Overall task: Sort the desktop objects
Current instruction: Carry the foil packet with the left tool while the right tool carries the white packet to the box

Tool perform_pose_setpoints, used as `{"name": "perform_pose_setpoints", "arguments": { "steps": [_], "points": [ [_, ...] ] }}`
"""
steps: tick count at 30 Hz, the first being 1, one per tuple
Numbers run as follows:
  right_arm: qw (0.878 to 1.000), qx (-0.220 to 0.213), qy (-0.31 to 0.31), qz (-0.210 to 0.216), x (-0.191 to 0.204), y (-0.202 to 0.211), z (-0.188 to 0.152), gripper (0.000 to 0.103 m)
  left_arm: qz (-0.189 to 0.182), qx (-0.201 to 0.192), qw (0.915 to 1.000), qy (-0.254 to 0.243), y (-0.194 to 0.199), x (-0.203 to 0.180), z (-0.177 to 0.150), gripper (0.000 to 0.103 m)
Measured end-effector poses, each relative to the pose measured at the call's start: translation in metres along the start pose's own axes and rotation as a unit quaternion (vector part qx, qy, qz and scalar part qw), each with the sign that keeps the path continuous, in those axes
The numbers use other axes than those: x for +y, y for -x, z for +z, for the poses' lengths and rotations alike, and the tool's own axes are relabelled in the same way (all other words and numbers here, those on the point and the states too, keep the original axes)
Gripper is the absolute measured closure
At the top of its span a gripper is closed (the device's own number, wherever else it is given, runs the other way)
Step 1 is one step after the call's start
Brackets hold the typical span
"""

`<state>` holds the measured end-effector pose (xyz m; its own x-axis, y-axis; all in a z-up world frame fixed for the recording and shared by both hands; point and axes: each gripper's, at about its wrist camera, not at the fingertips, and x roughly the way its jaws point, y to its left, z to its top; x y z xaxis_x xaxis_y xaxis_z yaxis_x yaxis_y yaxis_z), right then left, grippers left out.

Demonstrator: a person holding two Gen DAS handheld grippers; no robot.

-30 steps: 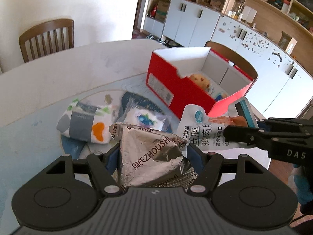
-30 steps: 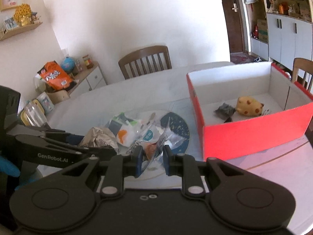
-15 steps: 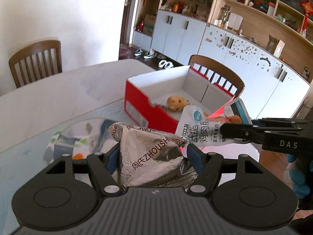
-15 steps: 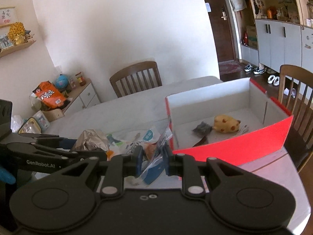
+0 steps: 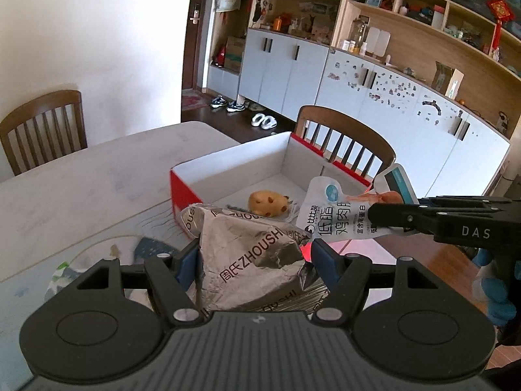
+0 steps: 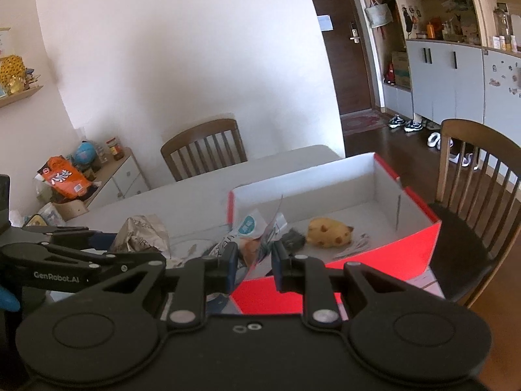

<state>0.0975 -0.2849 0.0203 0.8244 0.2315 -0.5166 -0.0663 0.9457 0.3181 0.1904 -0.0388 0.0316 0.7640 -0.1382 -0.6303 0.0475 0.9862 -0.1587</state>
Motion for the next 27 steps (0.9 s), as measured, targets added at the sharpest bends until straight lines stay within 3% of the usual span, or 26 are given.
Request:
{"name": "perform_pose_setpoints", "arguments": {
  "steps": [6, 13, 27],
  "points": [
    [1.000, 0.005, -0.005, -0.013, -0.022, -0.006, 0.007, 0.082, -0.005, 0.008, 1.0000, -0.002, -0.025, -0.012, 0.016, 0.032],
    [0.999, 0.039, -0.008, -0.035, -0.044, -0.018, 0.020, 0.082, -0.006, 0.027, 0.9996, -0.005, -0.054, -0.025, 0.028, 0.032],
    [0.997, 0.072, 0.013, -0.031, -0.077, -0.040, 0.047, 0.082, 0.015, 0.062, 0.9978, -0.017, -0.093, -0.040, 0.056, 0.032]
  ]
}}
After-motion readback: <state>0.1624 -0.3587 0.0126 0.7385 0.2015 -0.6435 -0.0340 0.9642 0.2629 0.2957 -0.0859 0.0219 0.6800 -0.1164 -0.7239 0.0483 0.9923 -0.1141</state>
